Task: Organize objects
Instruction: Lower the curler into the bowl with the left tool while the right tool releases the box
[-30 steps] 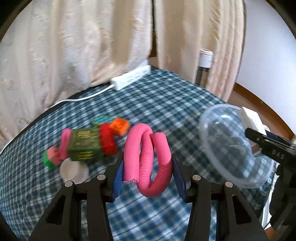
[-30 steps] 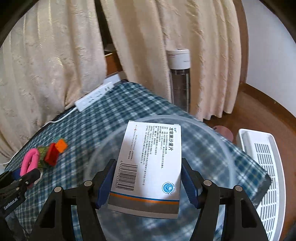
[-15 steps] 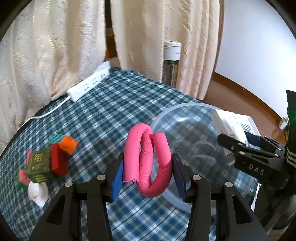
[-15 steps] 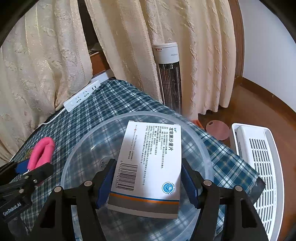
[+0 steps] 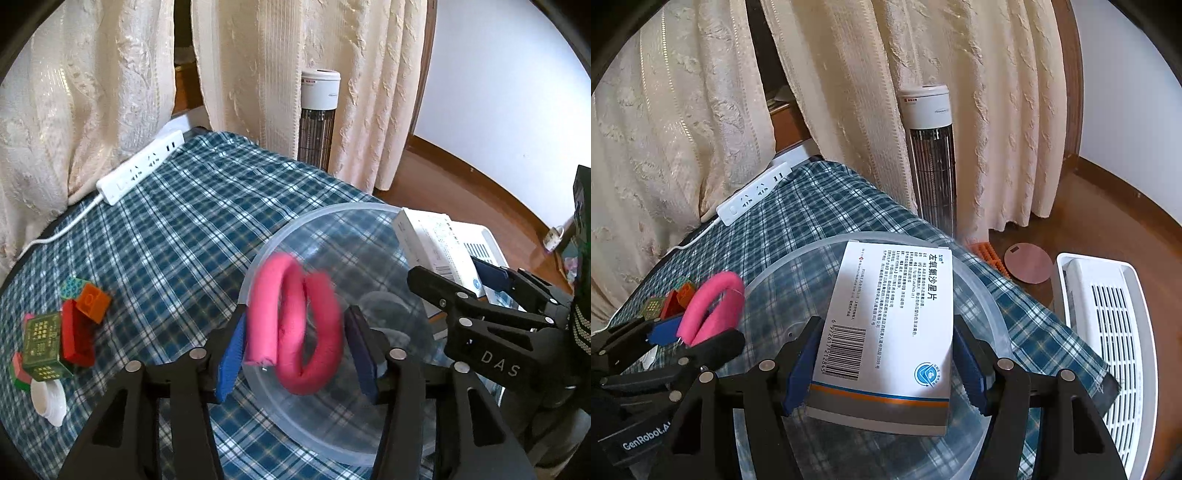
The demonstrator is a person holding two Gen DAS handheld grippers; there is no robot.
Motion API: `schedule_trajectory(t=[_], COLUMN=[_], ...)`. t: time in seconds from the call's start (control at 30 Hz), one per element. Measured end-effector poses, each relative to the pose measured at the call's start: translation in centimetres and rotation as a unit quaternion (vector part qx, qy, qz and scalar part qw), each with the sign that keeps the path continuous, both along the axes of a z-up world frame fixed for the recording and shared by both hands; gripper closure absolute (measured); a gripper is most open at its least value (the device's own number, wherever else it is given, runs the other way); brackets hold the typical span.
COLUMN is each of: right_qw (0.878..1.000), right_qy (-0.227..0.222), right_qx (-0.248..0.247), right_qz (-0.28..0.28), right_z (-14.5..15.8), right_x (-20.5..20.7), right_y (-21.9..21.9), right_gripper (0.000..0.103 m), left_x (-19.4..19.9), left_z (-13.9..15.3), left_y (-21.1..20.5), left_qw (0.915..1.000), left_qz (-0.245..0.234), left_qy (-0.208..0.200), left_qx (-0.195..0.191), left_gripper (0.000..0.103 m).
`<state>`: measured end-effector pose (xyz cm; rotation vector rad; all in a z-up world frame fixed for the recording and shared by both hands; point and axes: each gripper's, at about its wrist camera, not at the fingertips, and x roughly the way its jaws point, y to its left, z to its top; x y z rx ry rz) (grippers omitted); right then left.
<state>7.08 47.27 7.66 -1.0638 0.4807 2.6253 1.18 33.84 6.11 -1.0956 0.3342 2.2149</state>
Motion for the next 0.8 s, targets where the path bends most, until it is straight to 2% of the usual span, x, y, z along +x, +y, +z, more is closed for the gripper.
schedule_trajectory(t=[0.07,0.5,0.8], right_qw=[1.000,1.000,1.000], right_qy=[0.000,-0.002,-0.002], right_qx=[0.002,0.016,0.015], right_qz=[0.000,0.001,-0.002], right_z=[0.0,0.4,0.7], right_x=[-0.1,-0.5,-0.4], right_y=[-0.1,-0.8,-1.2], right_gripper=[0.033,0.032,0.031], left_x=[-0.1,0.3,0.3], left_z=[0.0,0.7,1.0], left_y=[-0.3,-1.7,-3.0], left_qw=[1.0000,0.9996,0.9990], left_qz=[0.006,0.020,0.038], left_qy=[0.001,0.021,0.025], left_qx=[0.003,0.002,0.005], left_gripper=[0.040,0.039,0.033])
